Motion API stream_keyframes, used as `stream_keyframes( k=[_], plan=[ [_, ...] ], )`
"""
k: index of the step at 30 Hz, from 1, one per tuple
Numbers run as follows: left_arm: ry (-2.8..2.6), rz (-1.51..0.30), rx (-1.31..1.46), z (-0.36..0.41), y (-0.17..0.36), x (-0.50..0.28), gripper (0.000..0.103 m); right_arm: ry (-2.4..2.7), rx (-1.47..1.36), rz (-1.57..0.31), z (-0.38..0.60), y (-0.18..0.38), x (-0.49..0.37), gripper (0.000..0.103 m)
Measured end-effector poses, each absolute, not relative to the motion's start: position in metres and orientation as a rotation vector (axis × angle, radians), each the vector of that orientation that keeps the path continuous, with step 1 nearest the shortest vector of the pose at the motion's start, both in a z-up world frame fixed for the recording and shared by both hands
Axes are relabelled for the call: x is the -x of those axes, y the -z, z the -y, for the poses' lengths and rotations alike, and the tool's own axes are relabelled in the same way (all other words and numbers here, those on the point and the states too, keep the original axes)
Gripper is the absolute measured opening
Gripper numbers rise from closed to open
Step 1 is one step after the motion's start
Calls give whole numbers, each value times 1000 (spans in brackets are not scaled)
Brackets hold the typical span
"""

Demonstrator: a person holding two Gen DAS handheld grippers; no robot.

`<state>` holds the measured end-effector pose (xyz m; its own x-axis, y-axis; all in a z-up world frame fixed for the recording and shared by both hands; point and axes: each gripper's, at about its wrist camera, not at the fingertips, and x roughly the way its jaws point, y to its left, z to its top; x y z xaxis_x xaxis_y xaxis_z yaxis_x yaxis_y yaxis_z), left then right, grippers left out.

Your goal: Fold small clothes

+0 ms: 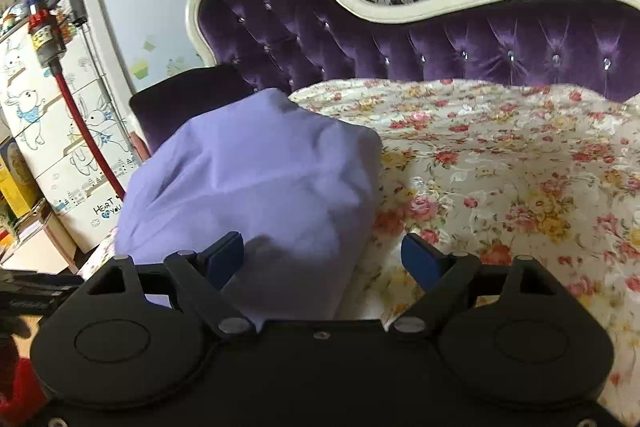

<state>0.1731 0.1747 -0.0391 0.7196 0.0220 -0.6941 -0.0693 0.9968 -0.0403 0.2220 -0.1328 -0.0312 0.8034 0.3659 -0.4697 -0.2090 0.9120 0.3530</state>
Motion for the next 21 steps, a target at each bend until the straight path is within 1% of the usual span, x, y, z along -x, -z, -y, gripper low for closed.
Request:
stream_keyframes(
  k=[6, 9, 10, 11, 12, 15, 18, 21],
  plan=[
    [-61, -763, 49, -173, 41, -174, 72, -348, -120, -560, 109, 27, -177, 87],
    [-69, -767, 43, -172, 44, -176, 72, -330, -112, -646, 106, 40, -183, 86],
    [-74, -767, 34, -171, 45, -176, 72, -329, -134, -656, 108, 45, -186, 87],
    [-80, -767, 21, -170, 47, -177, 72, -324, -140, -652, 109, 50, -188, 94],
    [-84, -766, 12, -168, 48, -178, 72, -315, -138, -648, 109, 52, -189, 97],
    [-95, -757, 7, -167, 43, -175, 72, -315, -163, -648, 113, 48, -190, 97],
    [-102, -713, 1, -165, 28, -164, 71, -324, -122, -587, 113, 30, -179, 95],
    [-89, -659, -2, -160, 11, -151, 71, -357, -126, -498, 116, 10, -176, 94]
  ],
)
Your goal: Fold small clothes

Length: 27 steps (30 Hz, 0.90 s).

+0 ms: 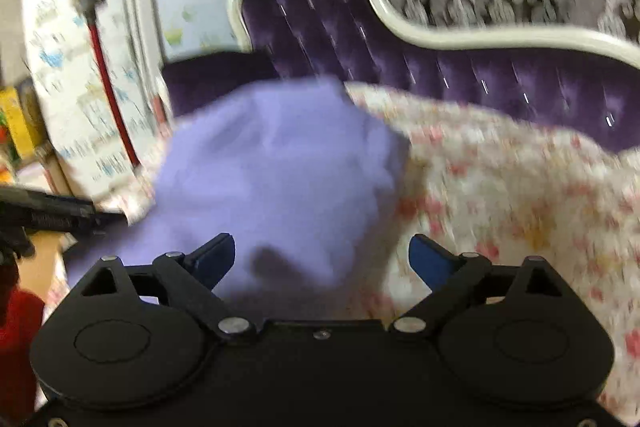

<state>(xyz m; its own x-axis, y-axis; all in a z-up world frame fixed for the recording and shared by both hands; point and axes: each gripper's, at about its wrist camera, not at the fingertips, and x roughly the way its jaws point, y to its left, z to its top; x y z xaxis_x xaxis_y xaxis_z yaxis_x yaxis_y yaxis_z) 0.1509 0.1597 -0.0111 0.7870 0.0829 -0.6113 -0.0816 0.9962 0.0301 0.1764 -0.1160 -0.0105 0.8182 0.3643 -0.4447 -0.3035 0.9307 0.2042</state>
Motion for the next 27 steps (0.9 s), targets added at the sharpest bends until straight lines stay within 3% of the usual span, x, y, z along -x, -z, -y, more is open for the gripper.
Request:
stream_keyframes(
  k=[9, 16, 21, 27],
  plan=[
    [-61, -577, -11, -139, -9, -140, 72, -453, -137, -407, 89, -25, -266, 94],
    [-60, -611, 34, -135, 5, -139, 72, -382, -97, -613, 44, 10, -342, 92],
    [-64, -633, 56, -136, 11, -141, 72, -341, 57, -710, 17, 27, -354, 99],
    [-95, -628, 61, -131, 0, -136, 72, -349, -22, -554, 39, 7, -329, 97]
  ],
)
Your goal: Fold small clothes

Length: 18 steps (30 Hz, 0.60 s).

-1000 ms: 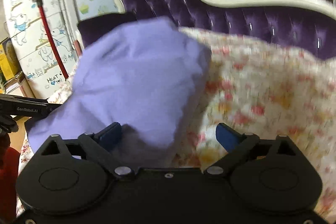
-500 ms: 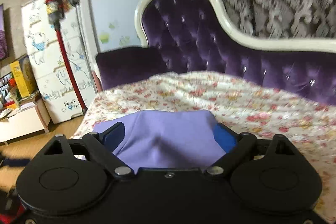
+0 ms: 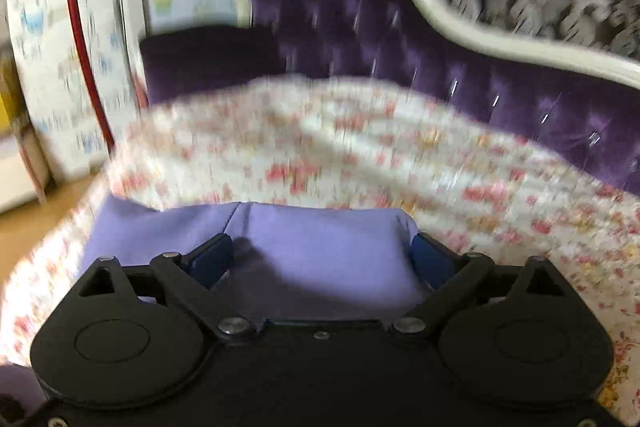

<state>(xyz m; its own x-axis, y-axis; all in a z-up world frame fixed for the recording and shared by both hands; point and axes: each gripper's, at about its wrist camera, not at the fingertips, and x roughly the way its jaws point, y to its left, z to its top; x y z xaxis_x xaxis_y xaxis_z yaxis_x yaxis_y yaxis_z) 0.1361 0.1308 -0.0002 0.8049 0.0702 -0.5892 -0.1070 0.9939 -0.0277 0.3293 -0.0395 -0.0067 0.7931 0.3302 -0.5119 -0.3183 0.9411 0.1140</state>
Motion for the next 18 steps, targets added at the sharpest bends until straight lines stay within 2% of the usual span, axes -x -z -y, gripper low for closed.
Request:
stream_keyframes(
  k=[3, 6, 18],
  plan=[
    [-139, -616, 35, -124, -10, -132, 72, -327, -32, -435, 56, -18, -293, 102],
    [-182, -625, 22, -116, -21, -129, 73, -311, -43, -386, 71, -38, -255, 102],
    [-207, -672, -86, -70, -36, -107, 73, -243, -218, -565, 117, -36, -172, 102]
  ],
)
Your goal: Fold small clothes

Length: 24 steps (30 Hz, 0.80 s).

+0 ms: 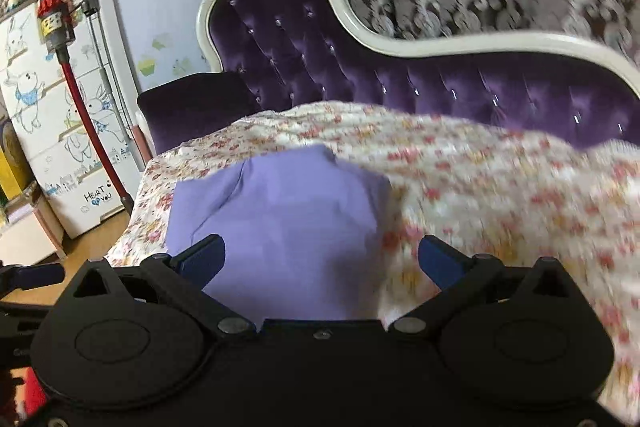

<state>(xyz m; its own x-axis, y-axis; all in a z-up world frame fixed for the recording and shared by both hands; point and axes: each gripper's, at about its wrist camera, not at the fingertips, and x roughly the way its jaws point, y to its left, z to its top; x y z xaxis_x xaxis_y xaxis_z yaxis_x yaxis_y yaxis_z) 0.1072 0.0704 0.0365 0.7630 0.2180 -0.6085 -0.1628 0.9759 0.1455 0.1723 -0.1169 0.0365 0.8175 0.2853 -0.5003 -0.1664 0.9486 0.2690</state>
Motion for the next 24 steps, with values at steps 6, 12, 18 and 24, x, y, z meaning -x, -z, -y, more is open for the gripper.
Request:
stream_keyframes(
  k=[6, 12, 18, 24],
  plan=[
    [-182, -684, -63, -63, -33, -91, 77, -166, -232, -619, 121, -30, -138, 102],
    [-176, -709, -38, -61, -26, -76, 77, -165, -209, -622, 119, -26, -110, 102],
    [-182, -726, -16, -60, -21, -64, 77, -166, -179, -618, 112, -22, -88, 102],
    [-186, -735, 2, -62, -17, -56, 77, -167, -170, -615, 106, -19, -75, 102]
  ],
)
